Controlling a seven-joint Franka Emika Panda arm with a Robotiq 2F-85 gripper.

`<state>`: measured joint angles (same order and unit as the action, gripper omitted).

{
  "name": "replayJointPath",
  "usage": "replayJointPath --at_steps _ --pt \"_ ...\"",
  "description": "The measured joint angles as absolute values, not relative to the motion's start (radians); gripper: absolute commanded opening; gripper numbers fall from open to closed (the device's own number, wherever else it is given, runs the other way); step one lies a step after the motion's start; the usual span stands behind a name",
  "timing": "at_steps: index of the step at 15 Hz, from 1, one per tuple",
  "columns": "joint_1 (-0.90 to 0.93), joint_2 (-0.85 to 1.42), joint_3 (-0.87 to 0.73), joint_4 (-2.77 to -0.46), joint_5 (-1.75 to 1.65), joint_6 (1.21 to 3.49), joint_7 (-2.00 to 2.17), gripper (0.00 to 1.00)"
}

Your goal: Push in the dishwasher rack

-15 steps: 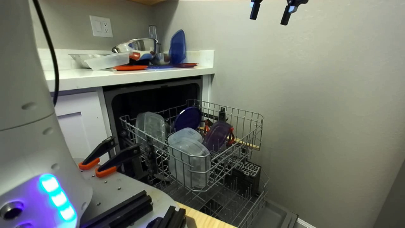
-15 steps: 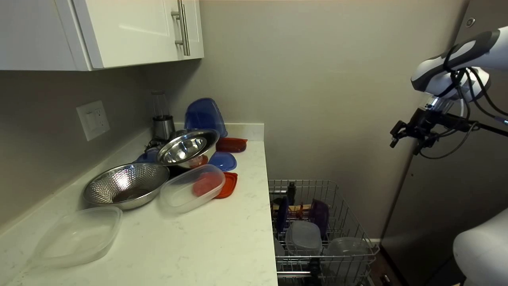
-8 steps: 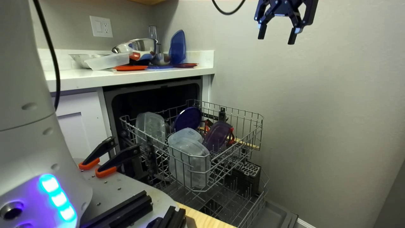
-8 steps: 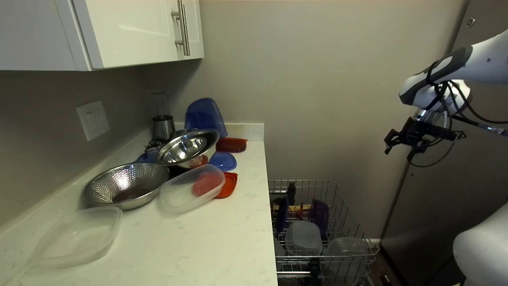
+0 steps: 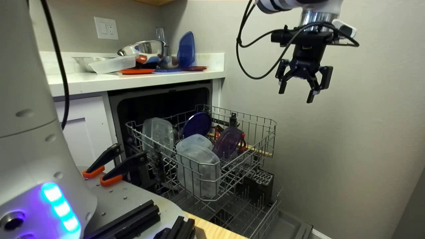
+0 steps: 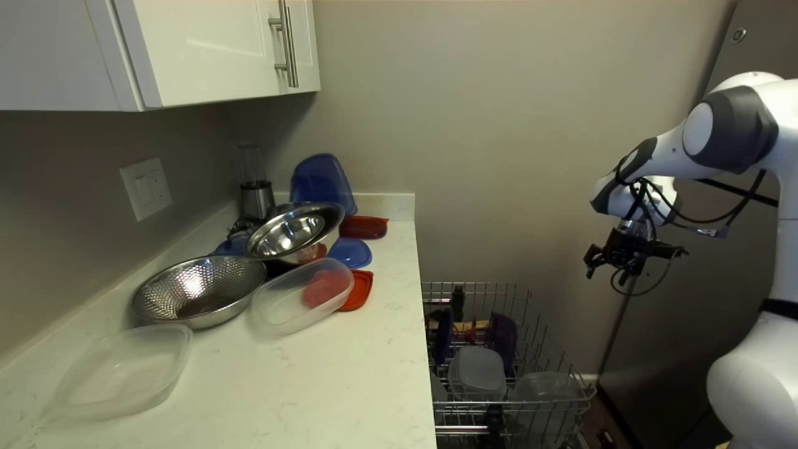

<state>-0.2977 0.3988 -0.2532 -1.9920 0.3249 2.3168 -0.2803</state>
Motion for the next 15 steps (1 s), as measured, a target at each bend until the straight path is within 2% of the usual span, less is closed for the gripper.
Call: replayJointPath --at_steps 8,15 --pt "-0.389 0.693 -0.171 -1.766 0.305 2.337 -0.286 1.00" --pt "-0.418 0.884 -0.108 -1.611 0.303 2.465 -0.286 1.00"
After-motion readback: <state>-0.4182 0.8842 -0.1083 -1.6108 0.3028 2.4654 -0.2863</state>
